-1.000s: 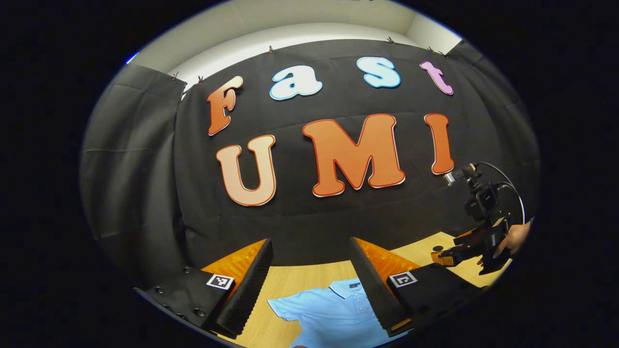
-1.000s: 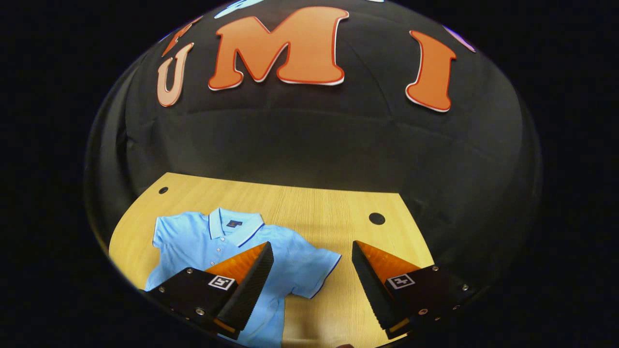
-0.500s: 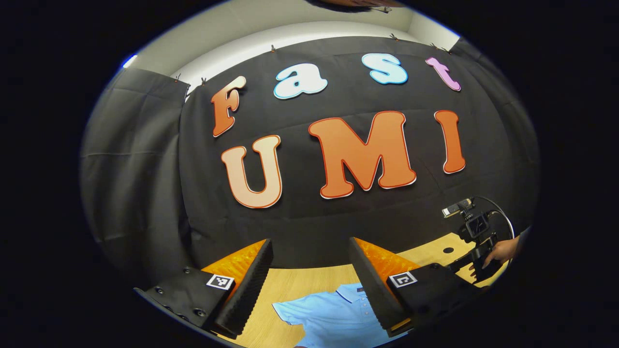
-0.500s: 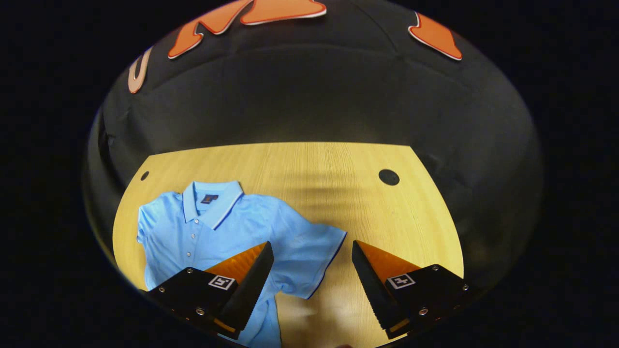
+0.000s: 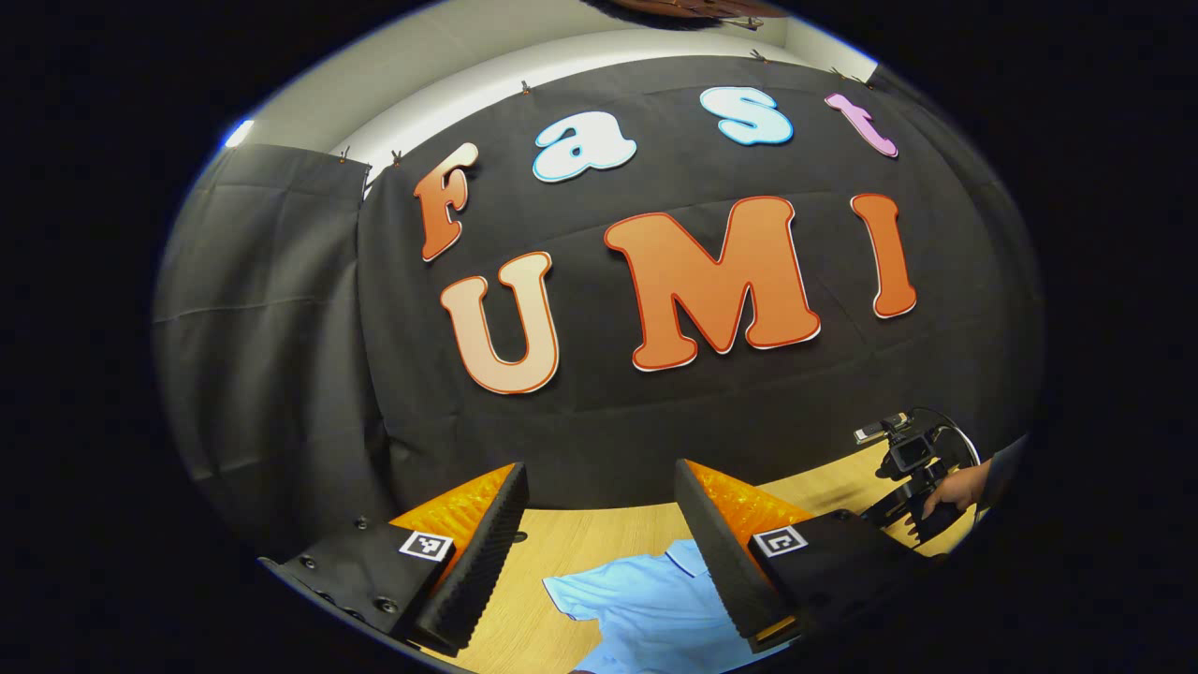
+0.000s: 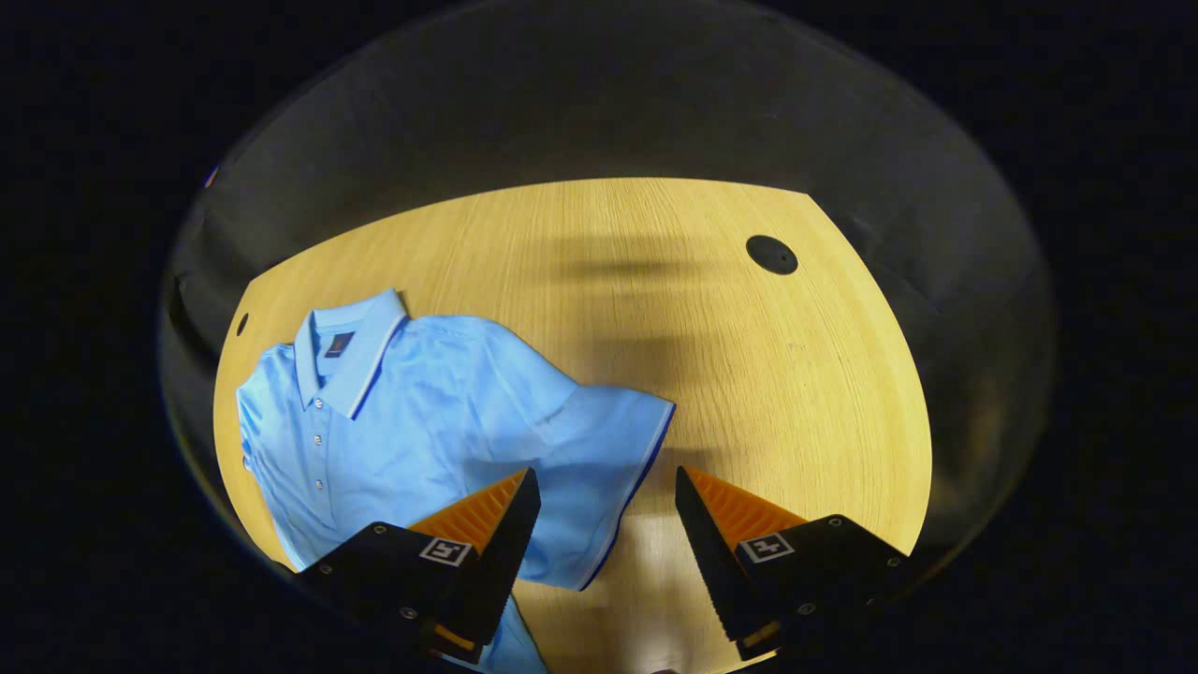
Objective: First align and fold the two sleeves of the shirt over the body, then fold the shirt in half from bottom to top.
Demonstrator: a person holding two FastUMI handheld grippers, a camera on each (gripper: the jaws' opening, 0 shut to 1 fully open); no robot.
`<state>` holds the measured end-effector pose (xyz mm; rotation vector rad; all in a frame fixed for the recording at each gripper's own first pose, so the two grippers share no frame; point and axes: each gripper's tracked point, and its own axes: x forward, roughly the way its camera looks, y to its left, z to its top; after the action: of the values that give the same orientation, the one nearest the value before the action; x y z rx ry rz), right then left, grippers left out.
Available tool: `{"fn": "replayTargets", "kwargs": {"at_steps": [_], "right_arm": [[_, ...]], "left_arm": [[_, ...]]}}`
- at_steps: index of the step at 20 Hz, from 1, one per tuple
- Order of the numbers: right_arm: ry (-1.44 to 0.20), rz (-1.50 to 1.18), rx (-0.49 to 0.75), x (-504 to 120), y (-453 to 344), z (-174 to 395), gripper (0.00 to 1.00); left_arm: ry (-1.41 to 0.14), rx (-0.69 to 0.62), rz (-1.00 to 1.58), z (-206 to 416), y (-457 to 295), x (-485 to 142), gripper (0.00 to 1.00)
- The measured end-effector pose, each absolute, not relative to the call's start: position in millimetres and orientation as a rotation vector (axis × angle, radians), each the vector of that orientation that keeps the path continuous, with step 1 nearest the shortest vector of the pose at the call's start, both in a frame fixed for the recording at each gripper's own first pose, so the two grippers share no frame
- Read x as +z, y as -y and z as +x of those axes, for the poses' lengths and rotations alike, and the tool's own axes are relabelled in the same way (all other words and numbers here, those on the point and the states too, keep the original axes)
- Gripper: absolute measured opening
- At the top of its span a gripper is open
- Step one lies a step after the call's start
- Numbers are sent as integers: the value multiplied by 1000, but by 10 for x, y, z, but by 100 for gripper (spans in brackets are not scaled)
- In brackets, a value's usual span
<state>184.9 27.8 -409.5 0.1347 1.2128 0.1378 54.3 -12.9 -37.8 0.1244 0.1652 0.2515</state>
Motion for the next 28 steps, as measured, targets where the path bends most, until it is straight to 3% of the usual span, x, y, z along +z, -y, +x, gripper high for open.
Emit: {"fn": "replayTargets", "kwargs": {"at_steps": [5,8,10,11,16,19,28], "right_arm": [[-1304,134,136,-4238,-373,1776,70],[-1323,135,117,-4251,-388,1783,72],[-1337,166,77,-4246,-365,1803,60],[-1345,185,61,-4245,-366,1814,34],[-1370,302,143,-4114,-538,1795,0],[-1298,359,213,-3897,-714,1914,4],[-1309,530,383,-3443,-1609,1824,6]], "left_arm": [[-172,273,143,493,155,-353,100],[-167,279,158,435,199,-291,100],[-163,280,161,400,230,-256,100],[-163,281,162,375,252,-261,100],[-155,284,168,287,310,-207,100],[-162,297,171,238,280,-222,100],[-204,346,189,145,49,-298,100]]}}
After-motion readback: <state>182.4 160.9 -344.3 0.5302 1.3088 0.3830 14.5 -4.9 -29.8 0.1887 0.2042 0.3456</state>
